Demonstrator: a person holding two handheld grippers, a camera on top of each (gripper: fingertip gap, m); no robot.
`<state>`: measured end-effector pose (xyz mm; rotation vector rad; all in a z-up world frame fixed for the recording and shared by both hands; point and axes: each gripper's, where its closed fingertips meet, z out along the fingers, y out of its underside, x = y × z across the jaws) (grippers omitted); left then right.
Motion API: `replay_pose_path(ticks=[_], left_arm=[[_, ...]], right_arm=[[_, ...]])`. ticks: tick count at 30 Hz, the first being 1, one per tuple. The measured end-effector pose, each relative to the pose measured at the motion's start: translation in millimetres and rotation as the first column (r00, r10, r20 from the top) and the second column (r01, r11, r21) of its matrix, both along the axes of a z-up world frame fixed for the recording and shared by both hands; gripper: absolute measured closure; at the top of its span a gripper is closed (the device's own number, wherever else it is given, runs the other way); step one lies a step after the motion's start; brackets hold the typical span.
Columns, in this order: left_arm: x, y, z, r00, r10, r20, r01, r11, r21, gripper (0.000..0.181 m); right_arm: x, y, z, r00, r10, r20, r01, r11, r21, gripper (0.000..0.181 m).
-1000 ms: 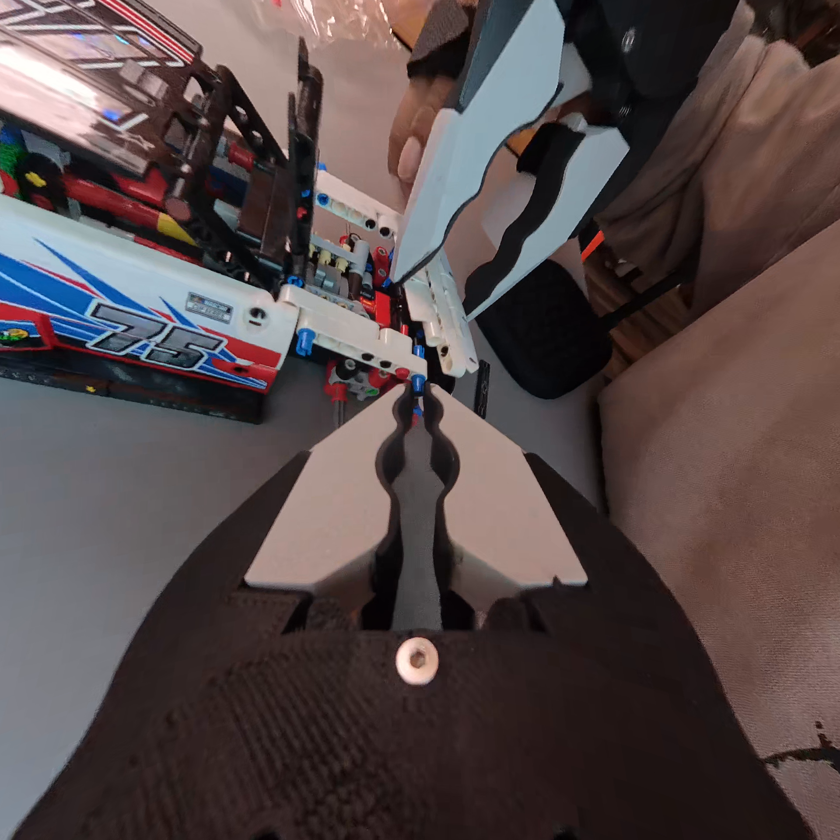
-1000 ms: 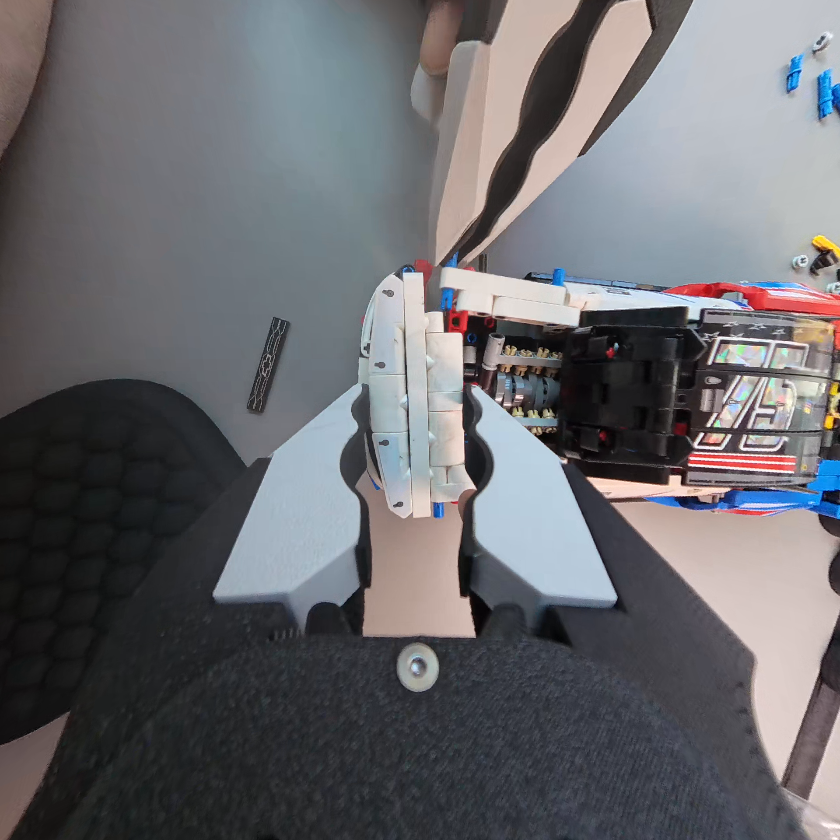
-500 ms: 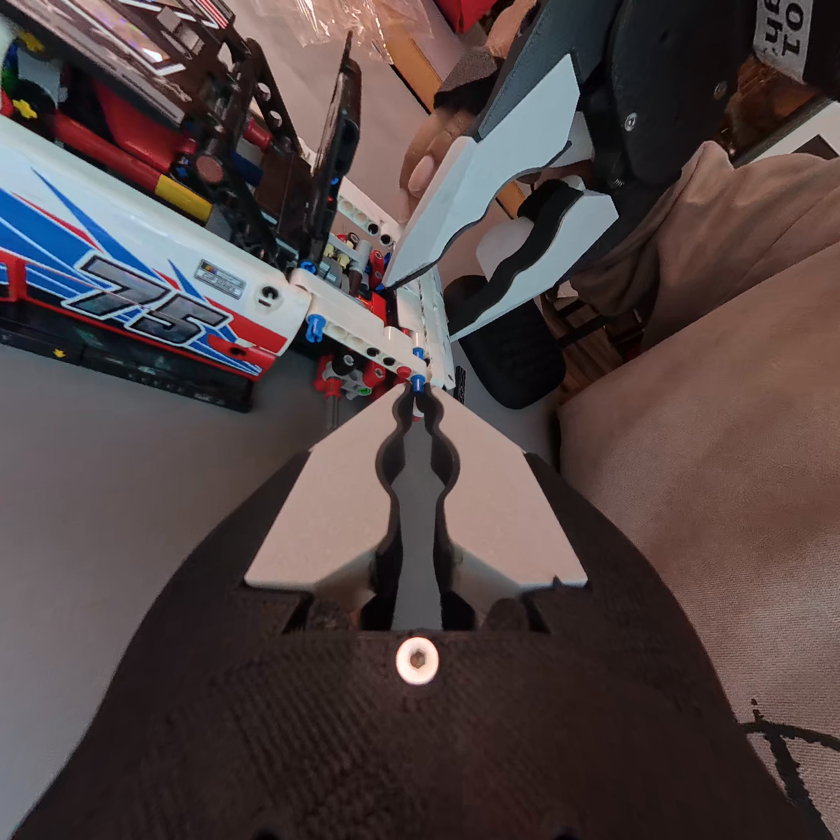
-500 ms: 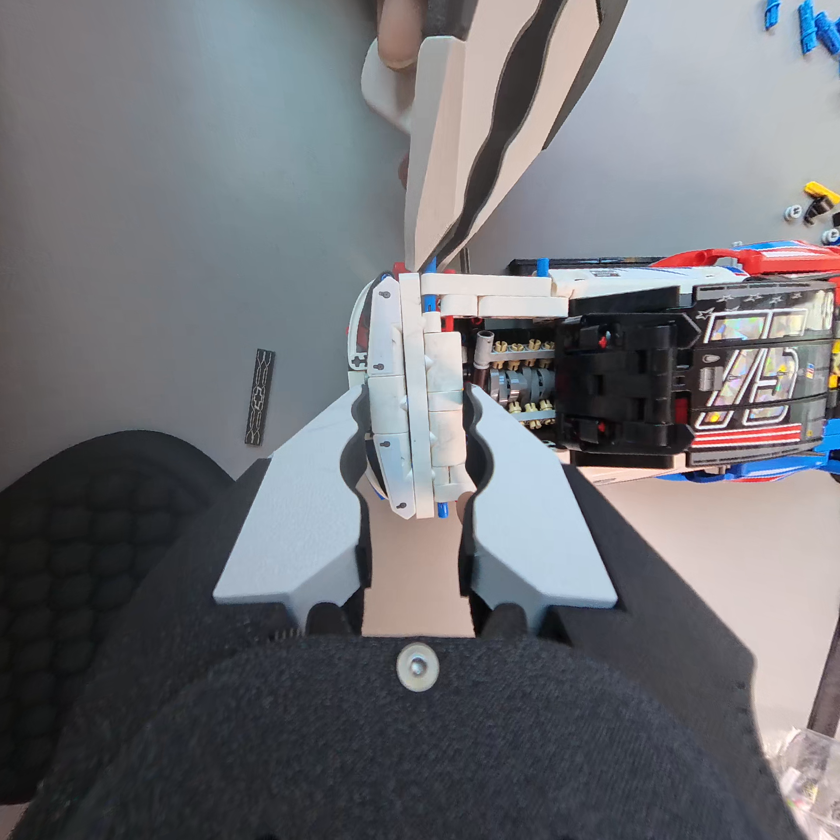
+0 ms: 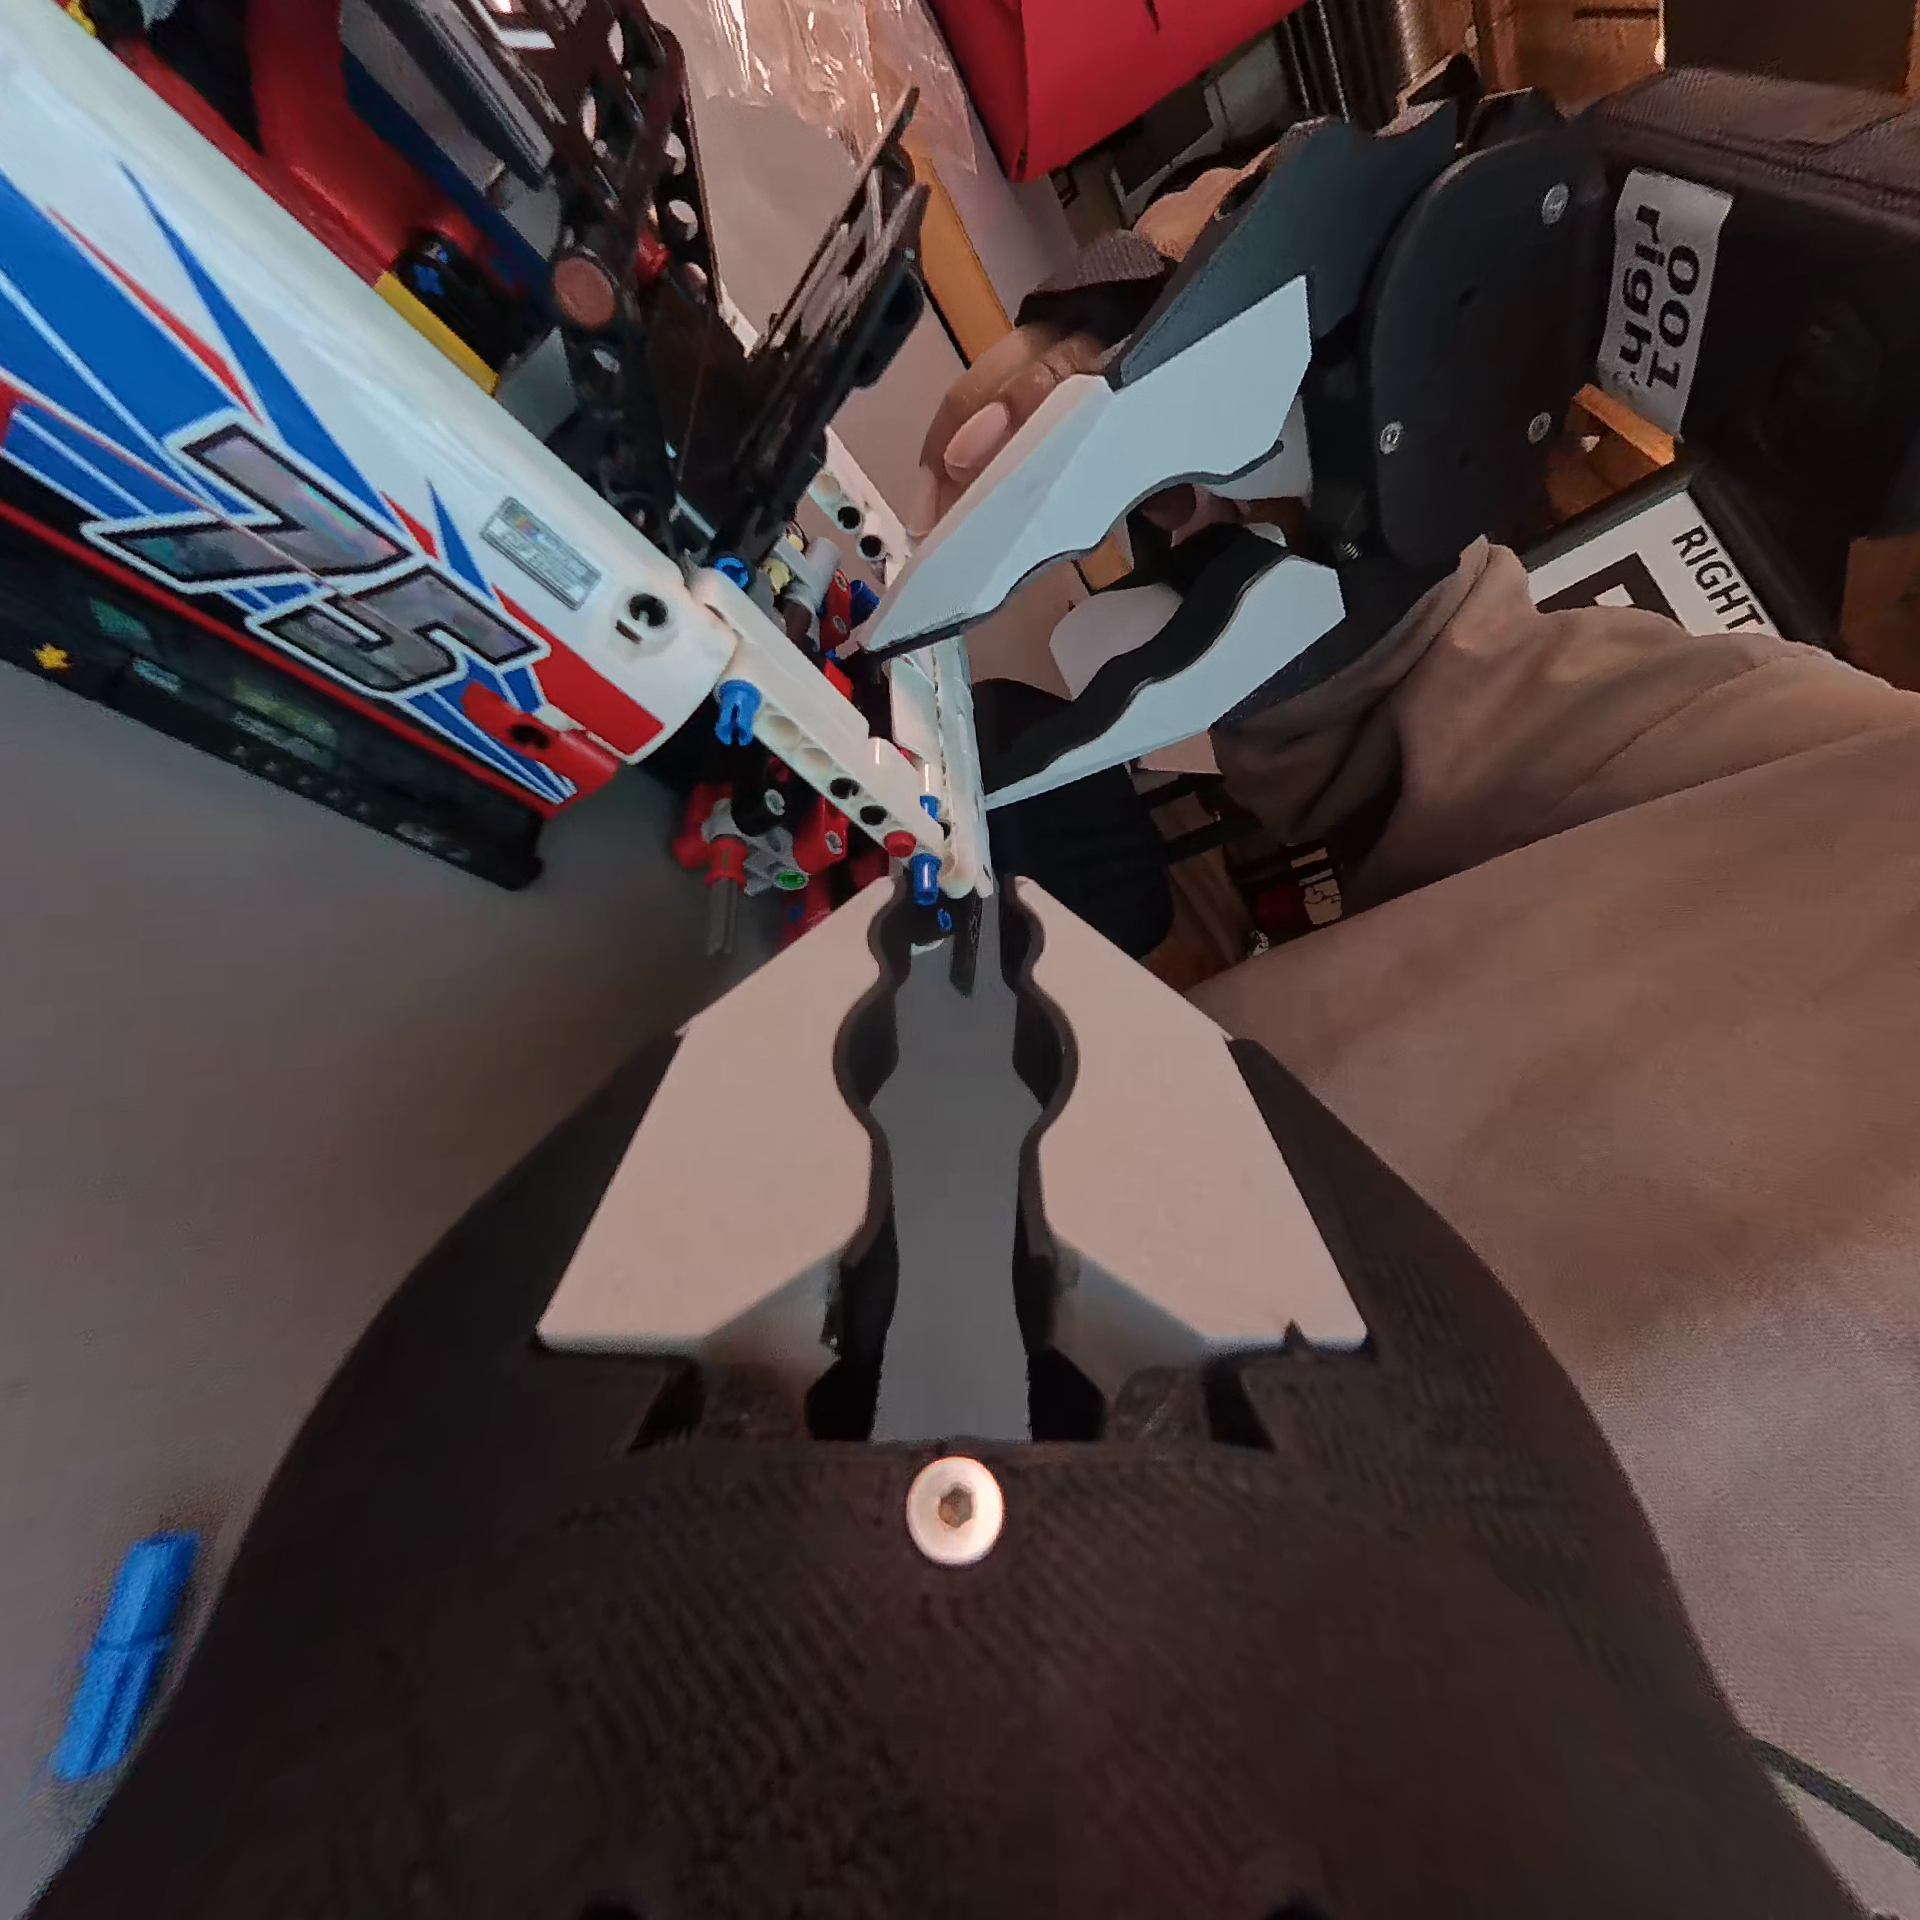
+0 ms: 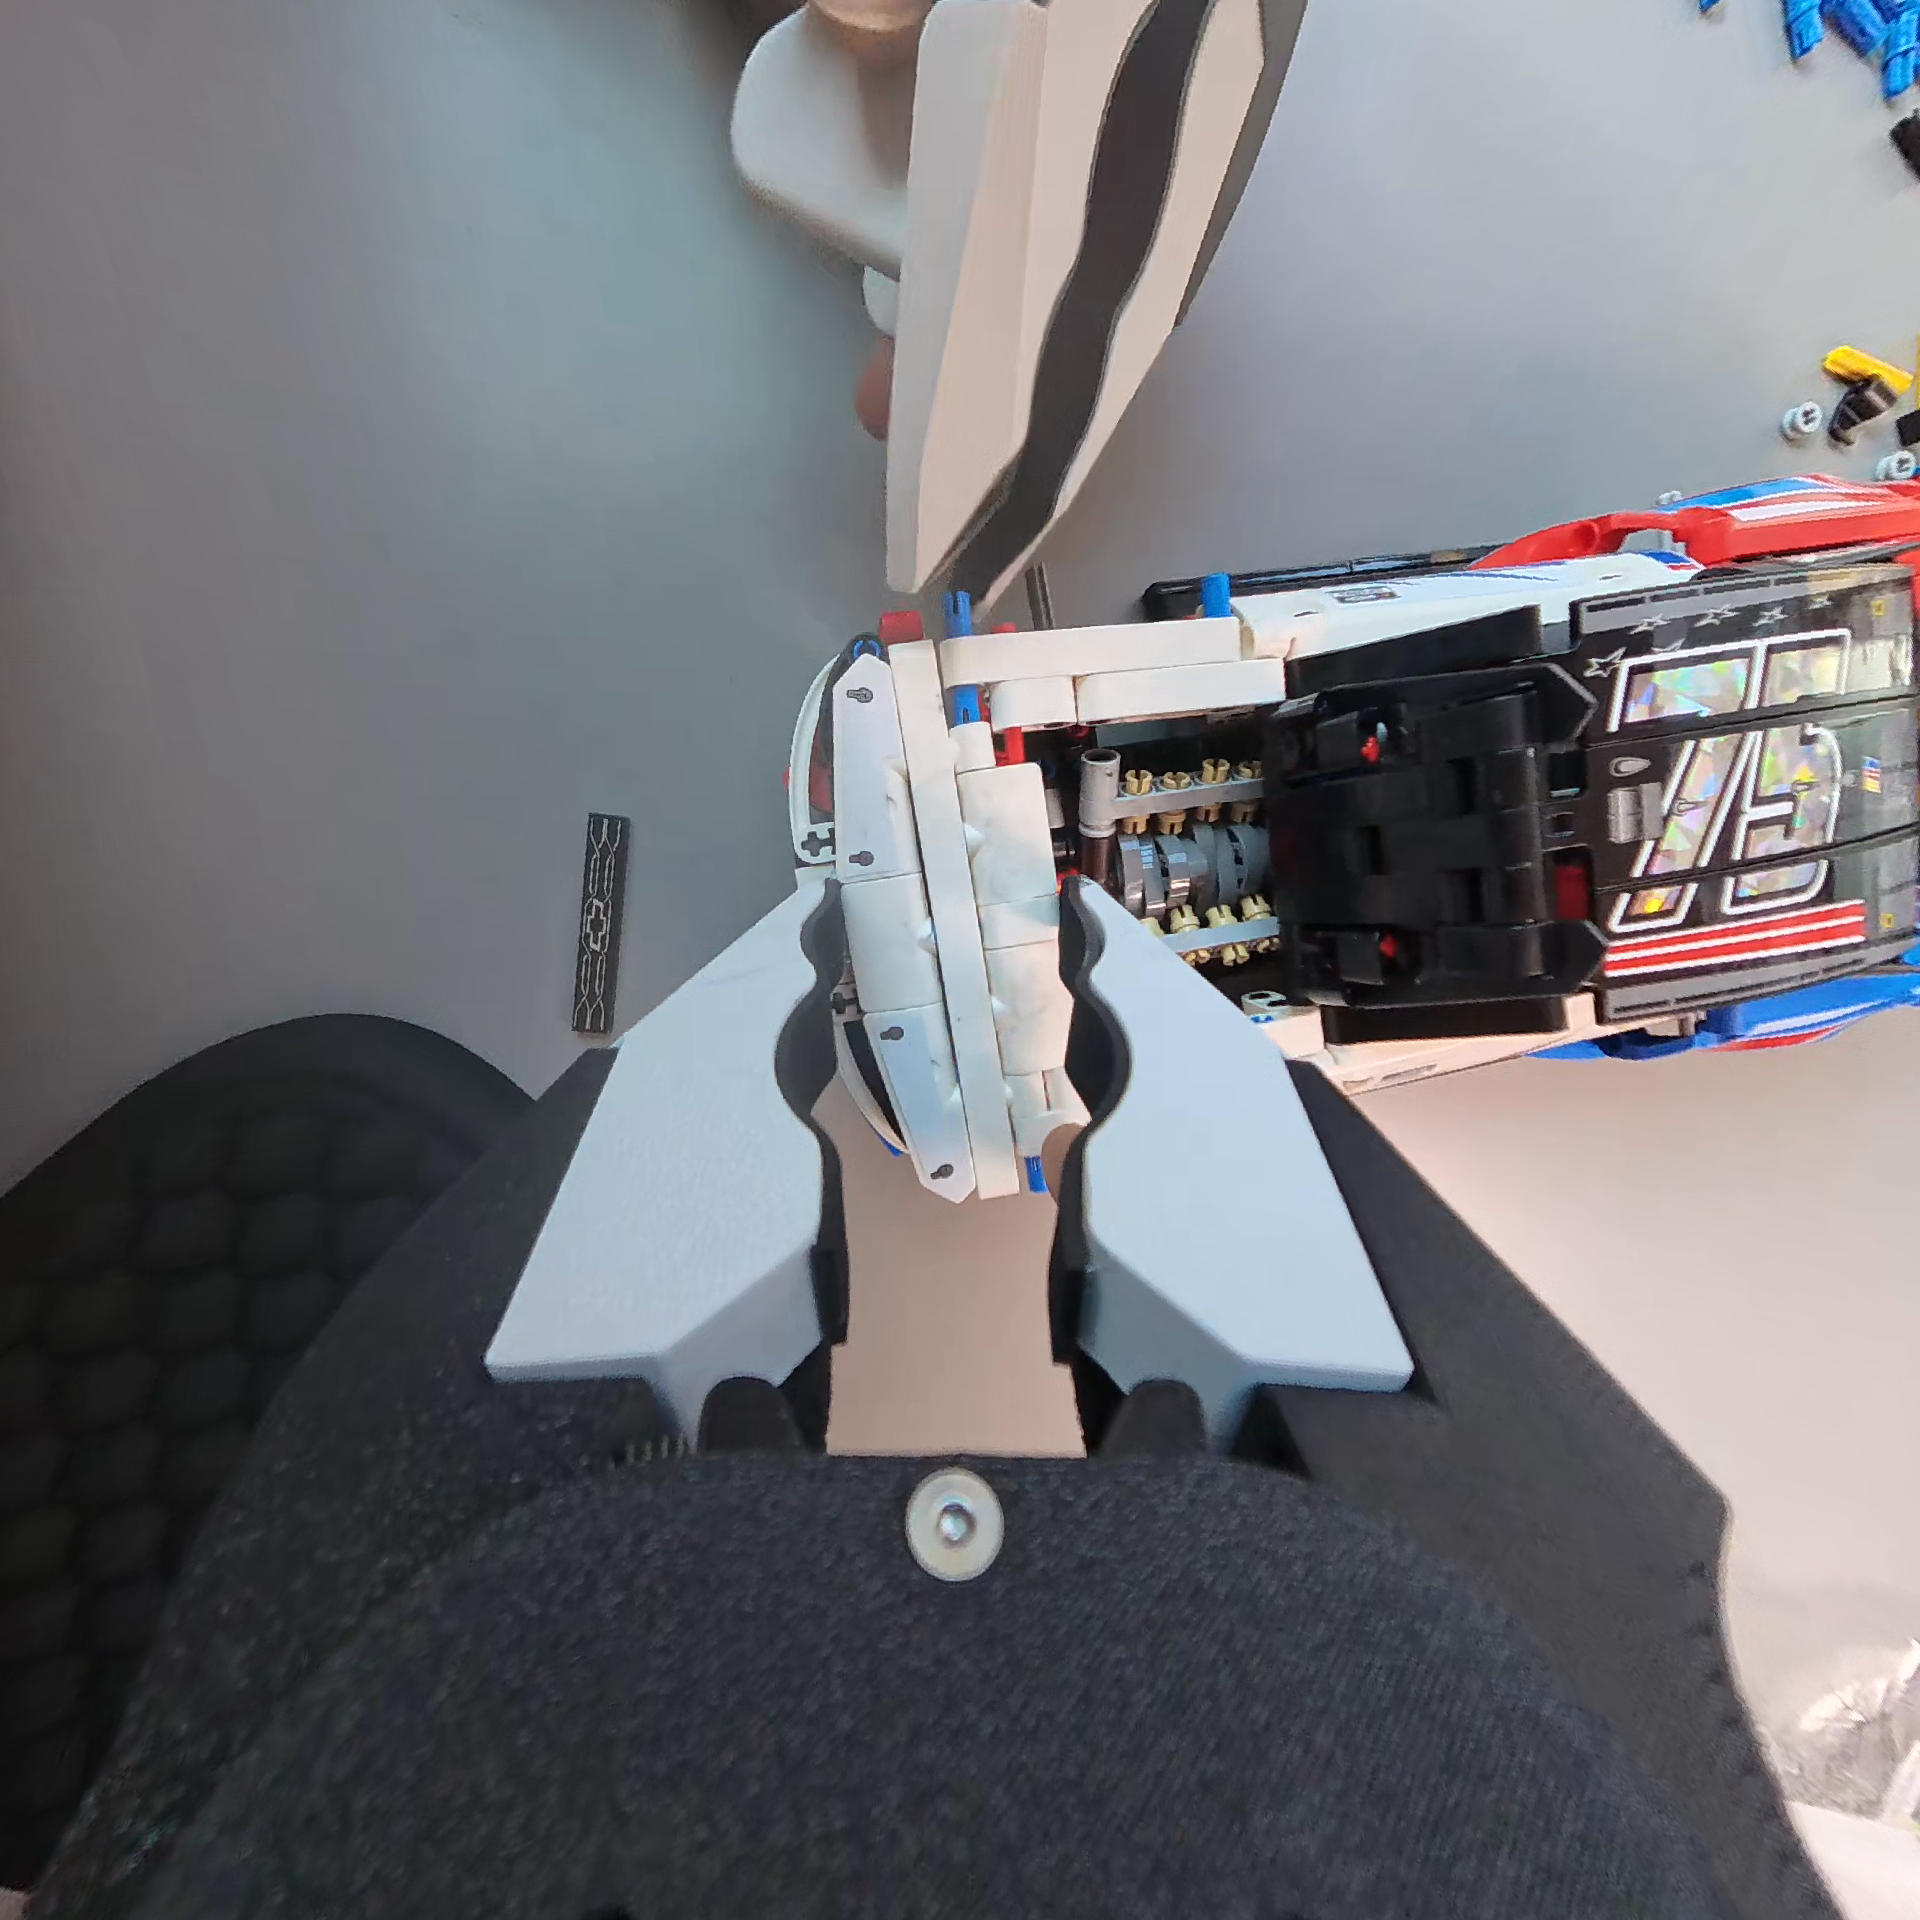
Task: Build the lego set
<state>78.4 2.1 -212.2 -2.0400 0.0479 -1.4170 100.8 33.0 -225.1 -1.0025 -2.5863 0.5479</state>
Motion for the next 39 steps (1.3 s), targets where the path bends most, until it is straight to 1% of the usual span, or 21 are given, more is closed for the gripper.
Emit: replay_pose_path(ticks=[1, 3, 4, 7, 13, 18, 22, 27, 31, 35, 39], left_arm=[[-2.7, -0.6, -1.5, 1.000, 0.005, -0.020, -0.005, 1.000, 0.003, 0.172], [-5.5, -1.0, -1.6, 0.999, 0.014, -0.037, -0.014, 1.000, 0.011, 0.180], [-4.7, -1.7, -1.3, 0.999, 0.010, -0.037, -0.009, 1.000, 0.012, 0.181], [-3.2, -1.2, -7.0, 0.996, 0.015, -0.088, -0.013, 1.000, 0.021, 0.181], [-1.8, -0.4, -7.6, 0.990, 0.023, -0.140, -0.016, 0.999, 0.047, 0.181], [-1.6, 0.8, -7.7, 0.994, 0.048, -0.103, -0.045, 0.999, 0.030, 0.181], [-1.3, 2.6, -8.4, 0.988, 0.077, -0.134, -0.074, 0.997, 0.031, 0.181], [-2.7, 4.8, -8.5, 0.990, 0.118, -0.073, -0.119, 0.993, -0.006, 0.181], [-2.8, 5.7, -9.3, 0.984, 0.139, -0.113, -0.138, 0.990, 0.011, 0.181], [-7.1, 11.1, -6.4, 0.971, 0.216, -0.100, -0.216, 0.976, 0.015, 0.181], [-10.9, 13.6, -6.4, 0.956, 0.291, -0.029, -0.292, 0.956, -0.010, 0.181]], right_arm=[[0.0, 0.1, -0.1, 1.000, 0.000, -0.002, 0.000, 1.000, -0.001, 0.142], [0.0, 0.1, 0.0, 1.000, 0.000, -0.005, 0.000, 1.000, -0.002, 0.141], [-0.2, 0.0, 0.0, 1.000, 0.001, -0.006, -0.001, 1.000, -0.005, 0.142], [-0.3, -0.1, 0.2, 1.000, -0.002, -0.007, 0.002, 1.000, -0.012, 0.142], [-0.5, -0.2, -0.3, 1.000, -0.019, 0.000, 0.019, 1.000, -0.006, 0.142], [-1.0, -0.6, -0.4, 0.999, -0.043, -0.003, 0.043, 0.999, -0.021, 0.142], [-0.7, -0.2, -0.6, 0.998, -0.059, 0.000, 0.059, 0.998, -0.030, 0.142], [-1.1, -0.5, -0.7, 0.998, -0.065, -0.008, 0.064, 0.997, -0.035, 0.143], [-1.3, -0.1, -0.5, 0.997, -0.071, -0.012, 0.070, 0.996, -0.048, 0.143], [-3.9, 2.9, 0.4, 0.996, -0.086, -0.026, 0.085, 0.996, -0.038, 0.143], [-4.6, 2.9, 0.1, 0.995, -0.097, -0.026, 0.096, 0.994, -0.054, 0.143]])
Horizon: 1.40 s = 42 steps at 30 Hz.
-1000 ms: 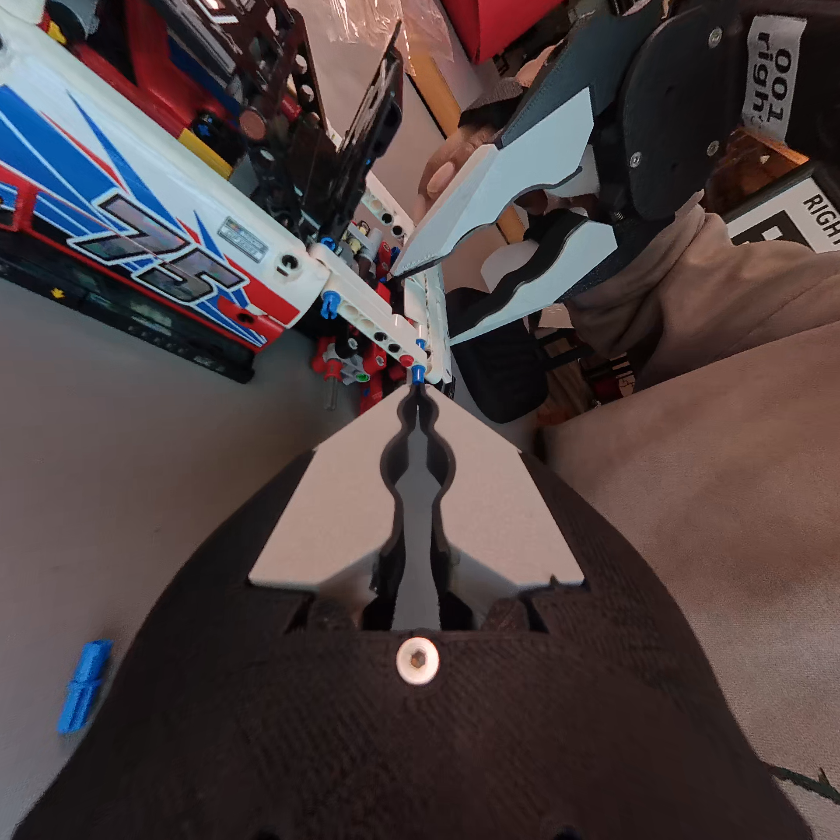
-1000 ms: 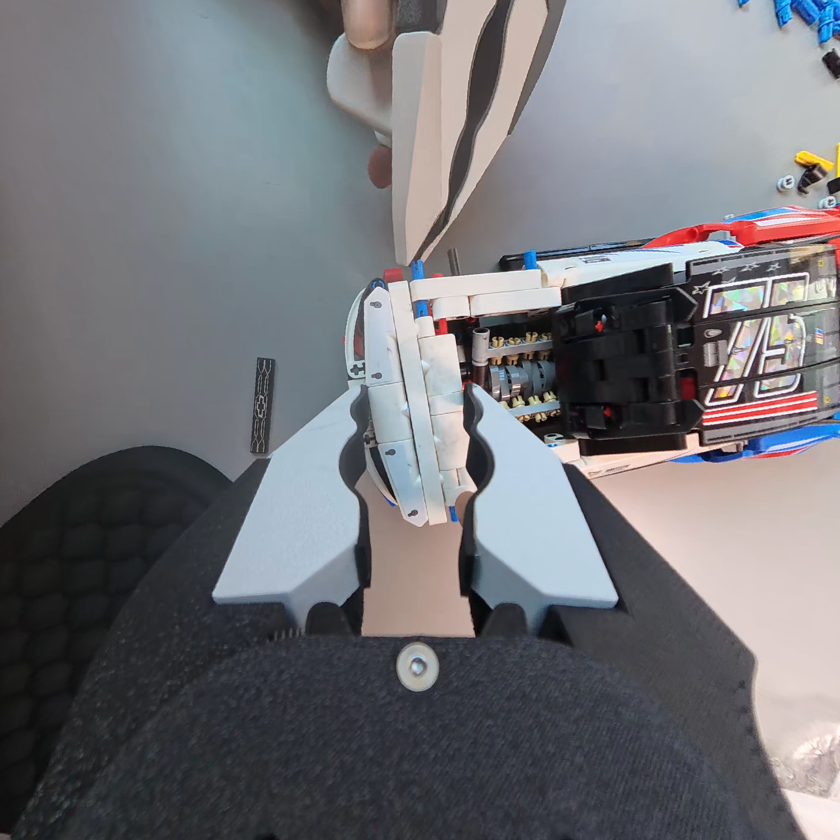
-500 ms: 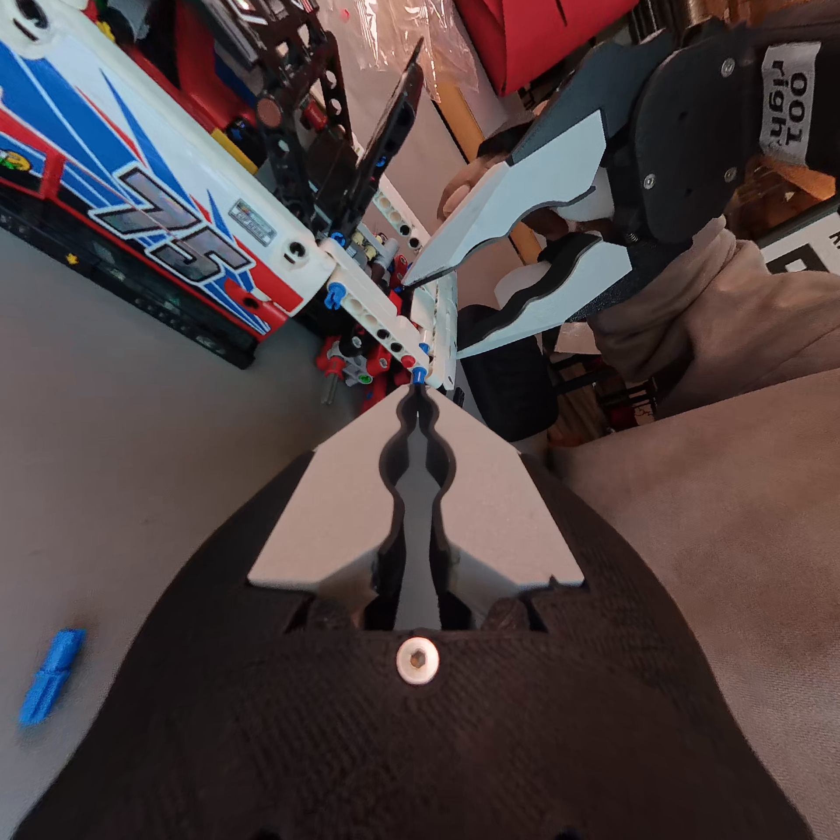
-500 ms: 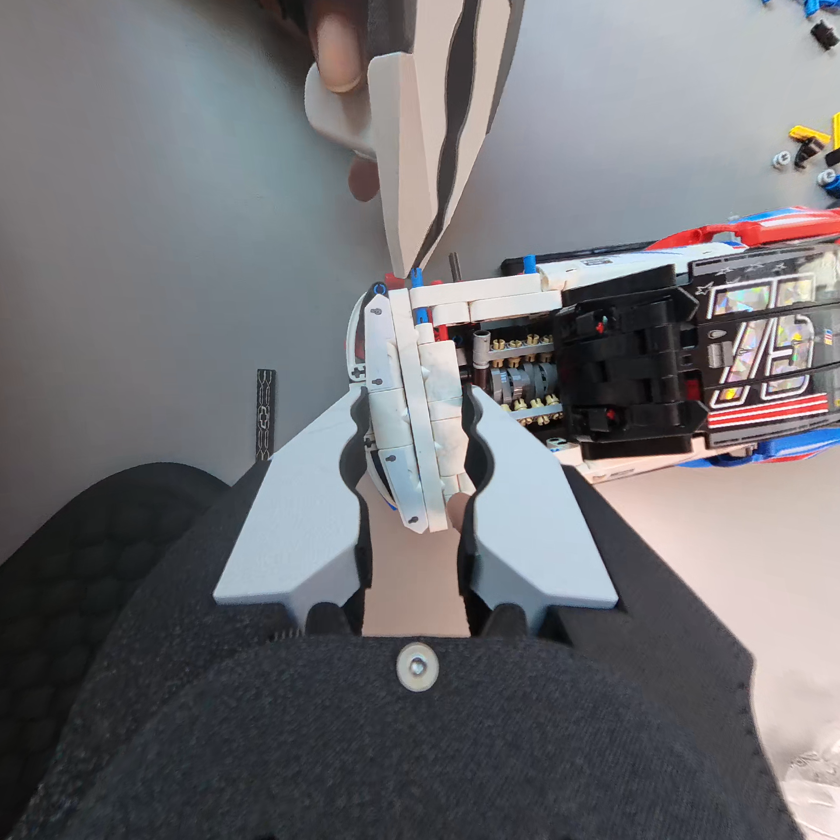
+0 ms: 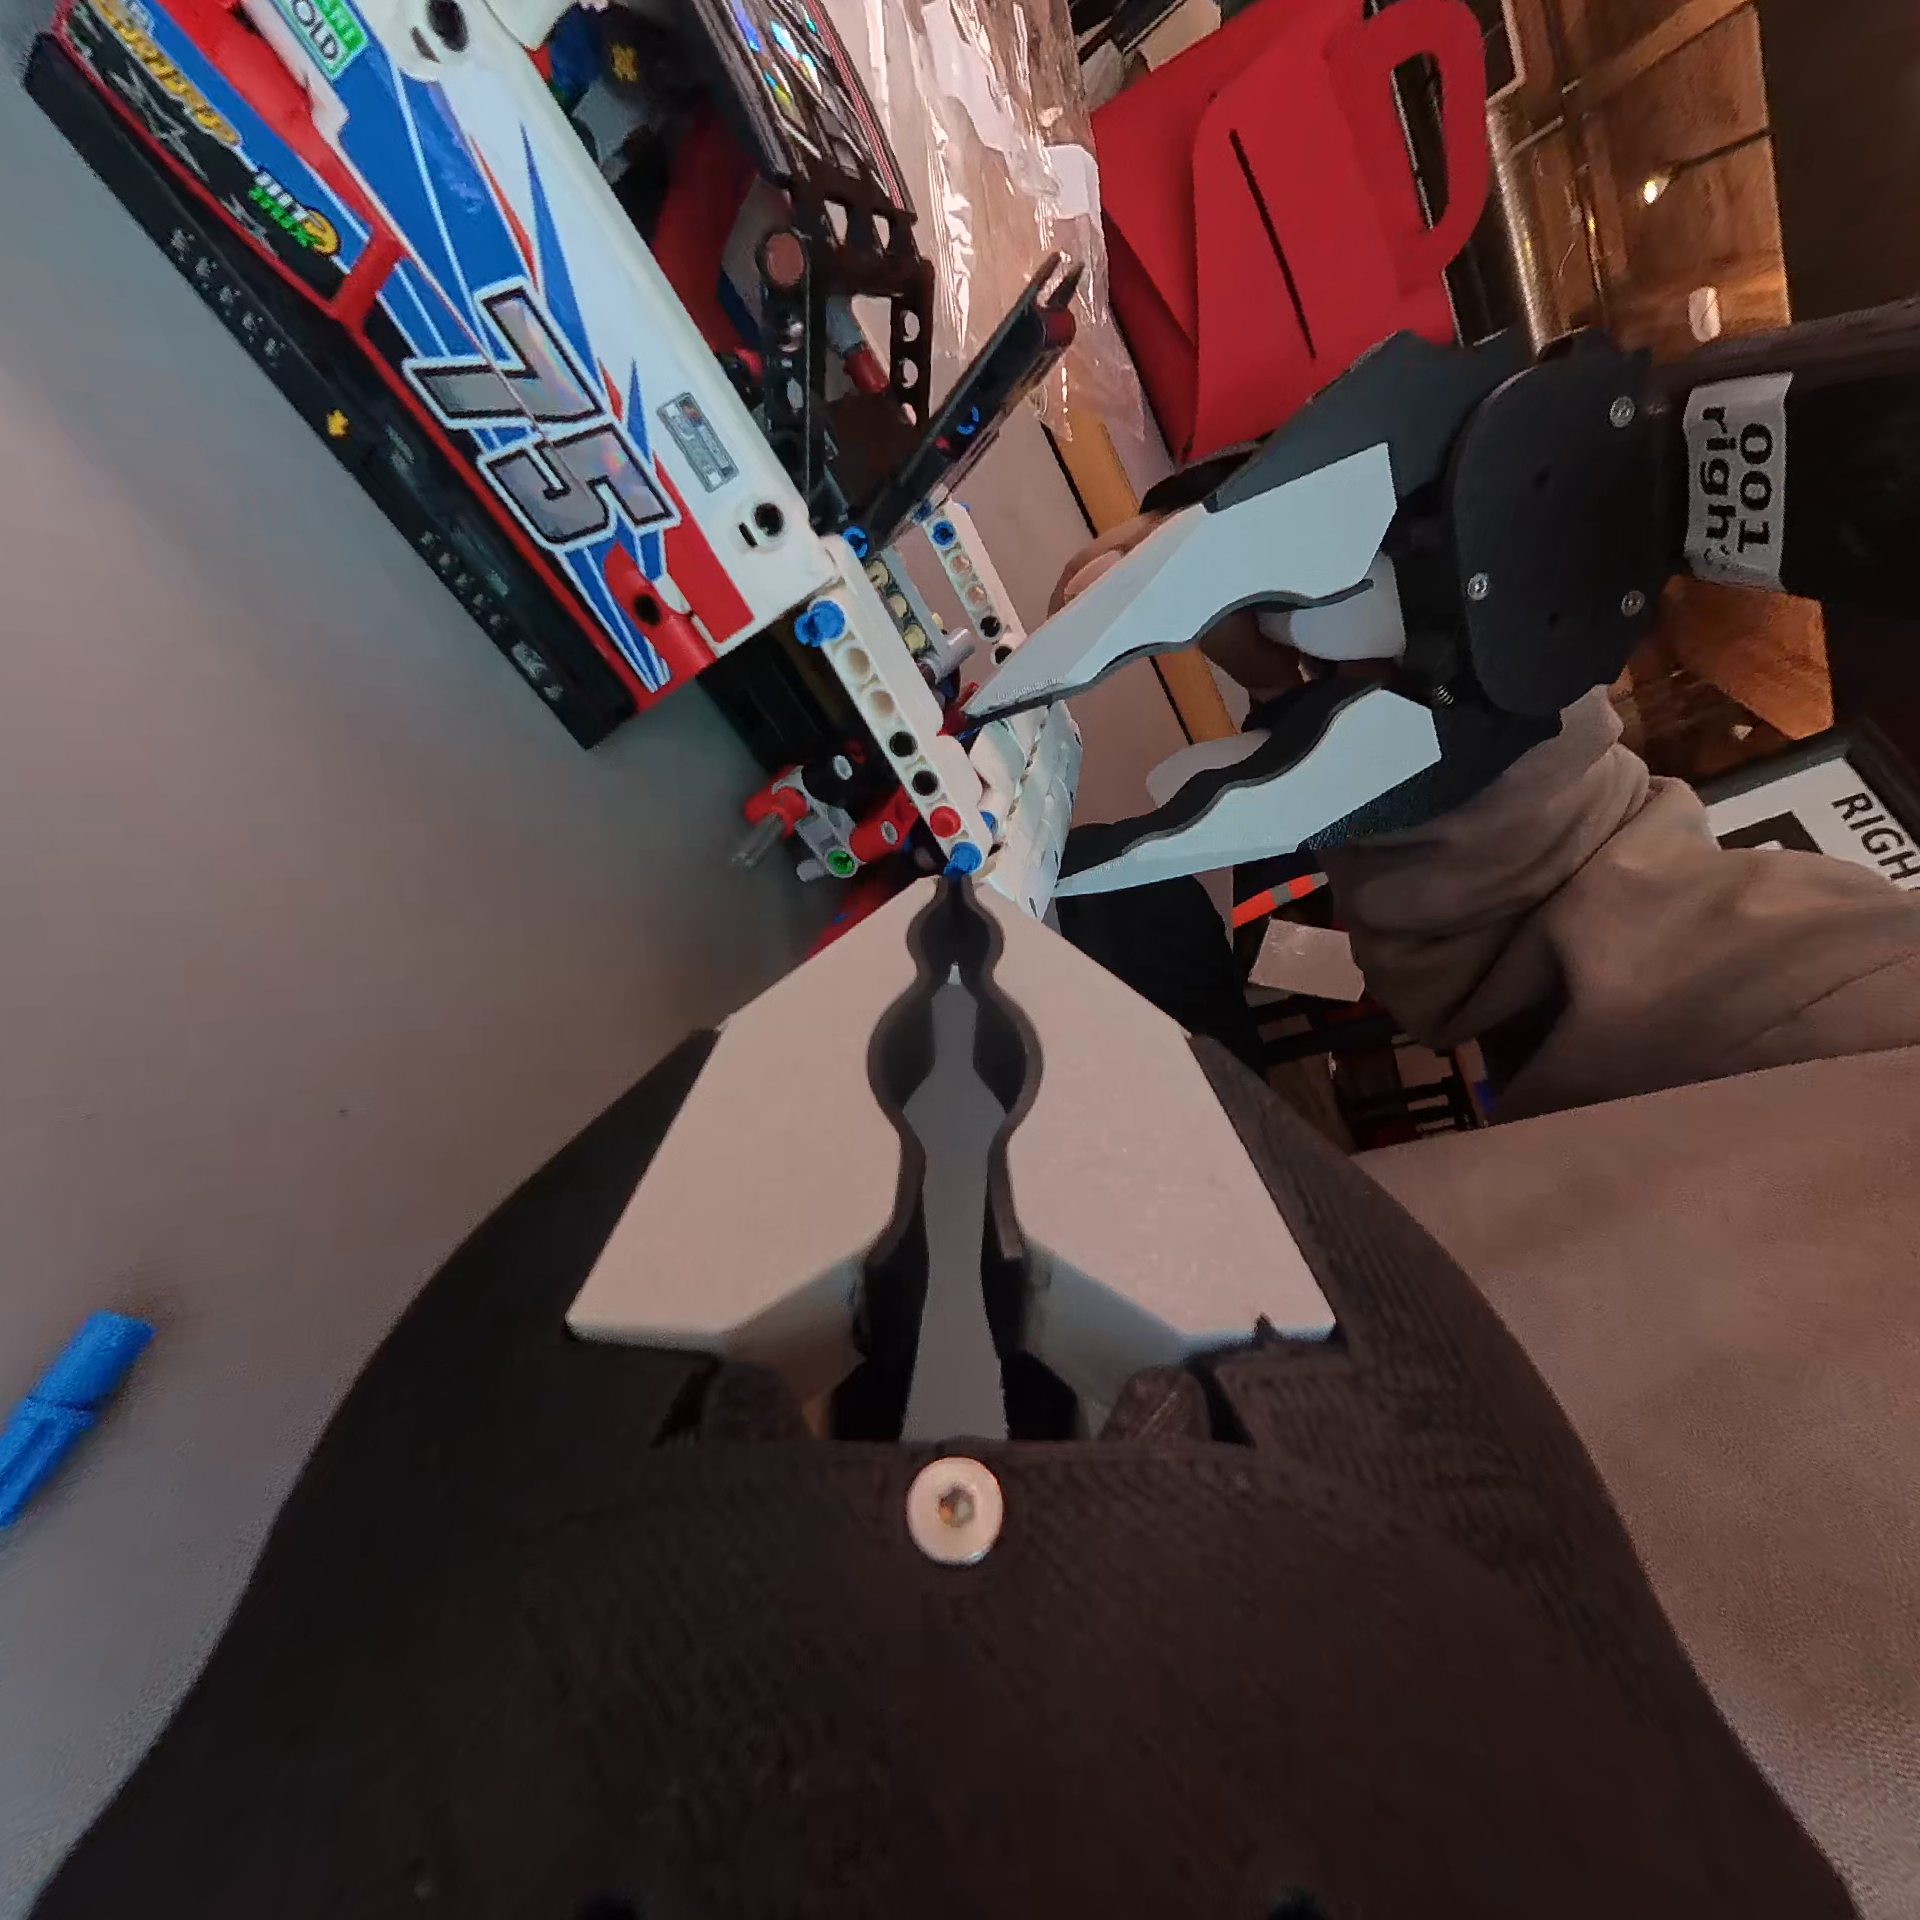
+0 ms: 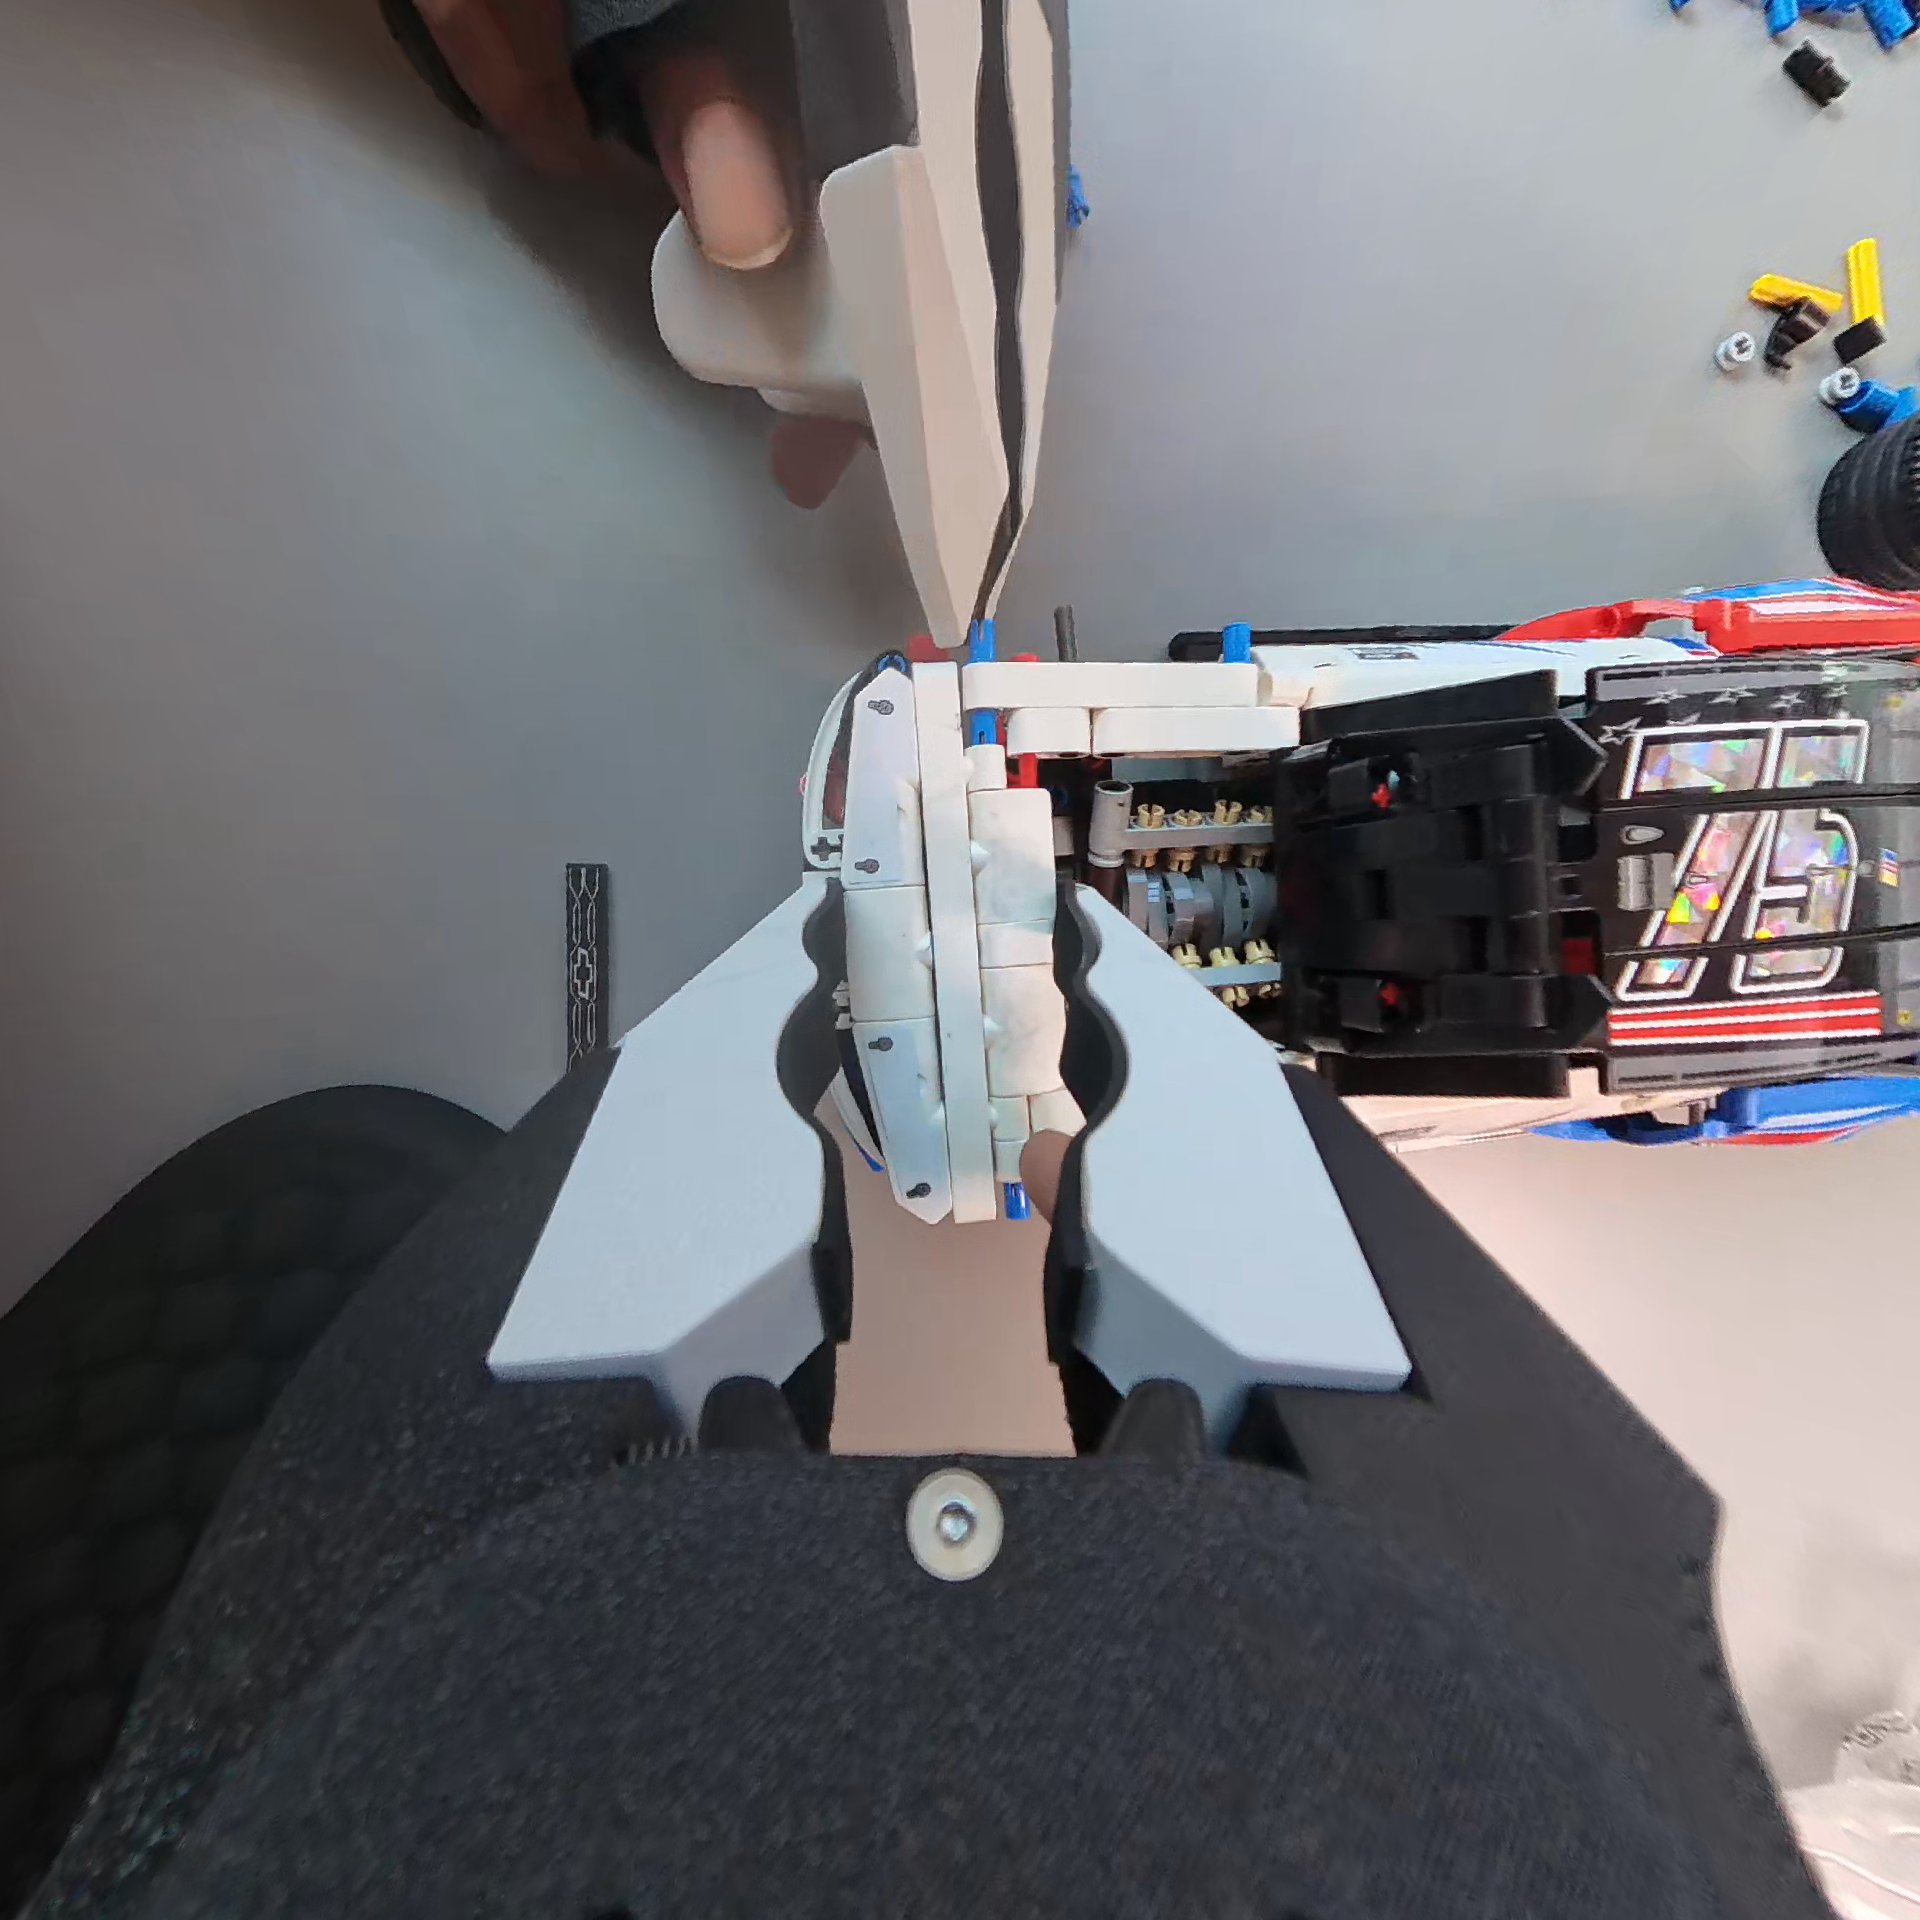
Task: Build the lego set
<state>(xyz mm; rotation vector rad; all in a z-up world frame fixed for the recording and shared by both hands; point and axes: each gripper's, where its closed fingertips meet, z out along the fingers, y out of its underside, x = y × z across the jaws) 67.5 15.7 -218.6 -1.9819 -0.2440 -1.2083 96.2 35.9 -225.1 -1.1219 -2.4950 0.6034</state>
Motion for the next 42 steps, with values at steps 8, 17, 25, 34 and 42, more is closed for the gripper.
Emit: replay_pose_path(ticks=[8, 17, 25, 34, 42], left_arm=[[3.2, 1.2, -3.8, 0.977, 0.070, -0.200, -0.060, 0.997, 0.054, 0.181], [13.4, -10.2, -9.0, 0.967, -0.111, -0.228, 0.120, 0.992, 0.028, 0.181], [-3.1, -20.3, -3.0, 0.956, -0.184, -0.228, 0.199, 0.979, 0.046, 0.175], [7.5, -12.8, -0.4, 0.953, -0.214, -0.214, 0.233, 0.970, 0.070, 0.181], [10.5, -10.7, -5.0, 0.804, -0.321, -0.500, 0.347, 0.937, -0.043, 0.181]], right_arm=[[1.6, 0.8, -1.0, 1.000, -0.007, 0.018, 0.007, 1.000, 0.012, 0.143], [7.4, -14.1, 4.2, 1.000, -0.026, -0.001, 0.026, 0.999, -0.048, 0.142], [6.3, -13.8, 1.9, 1.000, -0.030, -0.007, 0.030, 0.999, 0.011, 0.142], [4.9, -12.4, 1.3, 0.998, -0.063, 0.006, 0.062, 0.998, 0.022, 0.142], [5.9, -10.9, 0.3, 0.996, -0.082, 0.025, 0.082, 0.996, 0.018, 0.143]])
